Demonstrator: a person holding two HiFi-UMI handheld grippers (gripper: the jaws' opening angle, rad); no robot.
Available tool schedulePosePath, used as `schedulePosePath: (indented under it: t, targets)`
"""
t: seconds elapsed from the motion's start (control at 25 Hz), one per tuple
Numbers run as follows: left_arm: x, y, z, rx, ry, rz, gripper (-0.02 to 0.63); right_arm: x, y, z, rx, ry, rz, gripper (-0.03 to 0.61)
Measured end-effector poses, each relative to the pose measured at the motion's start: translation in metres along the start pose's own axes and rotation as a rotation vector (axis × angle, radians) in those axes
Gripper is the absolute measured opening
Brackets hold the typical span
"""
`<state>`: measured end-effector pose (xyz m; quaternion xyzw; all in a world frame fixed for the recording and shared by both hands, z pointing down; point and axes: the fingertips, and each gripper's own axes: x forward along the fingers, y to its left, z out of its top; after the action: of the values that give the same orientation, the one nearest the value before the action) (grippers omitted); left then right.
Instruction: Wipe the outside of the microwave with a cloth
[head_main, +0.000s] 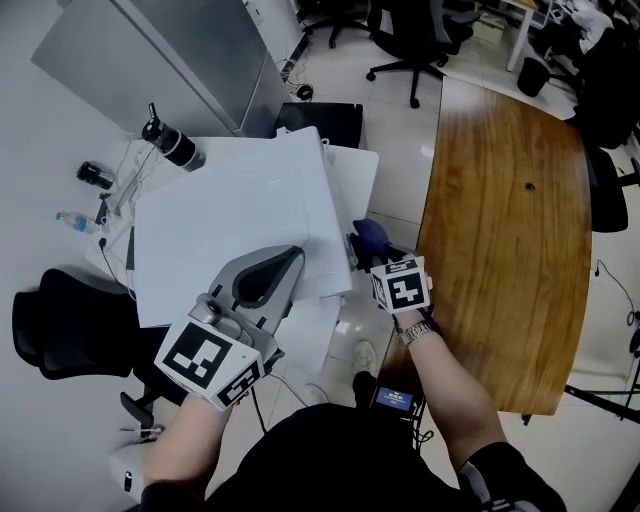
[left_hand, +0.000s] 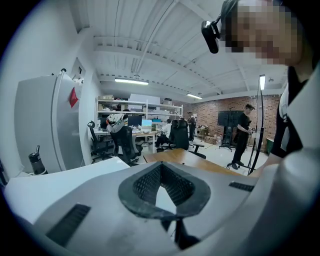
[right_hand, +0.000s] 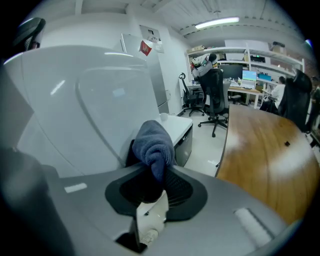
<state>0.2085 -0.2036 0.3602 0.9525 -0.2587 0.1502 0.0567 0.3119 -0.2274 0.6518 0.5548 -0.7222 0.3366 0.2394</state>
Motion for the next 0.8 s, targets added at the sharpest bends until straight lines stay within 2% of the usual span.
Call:
schedulePosePath:
  t: [0.4, 0.8]
  targets:
    - [-0.065, 0.005, -0.011, -0.034, -0.088, 0.019, 0.005, -0.102, 0.017, 0.021, -0.061, -0.135, -0.12, 0.074]
    - [-0.171, 0.028, -0.046, -0.033, -0.127, 0.09, 0.005, -0.2, 0.094, 0.034, -0.136, -0.281, -0.219, 0.074]
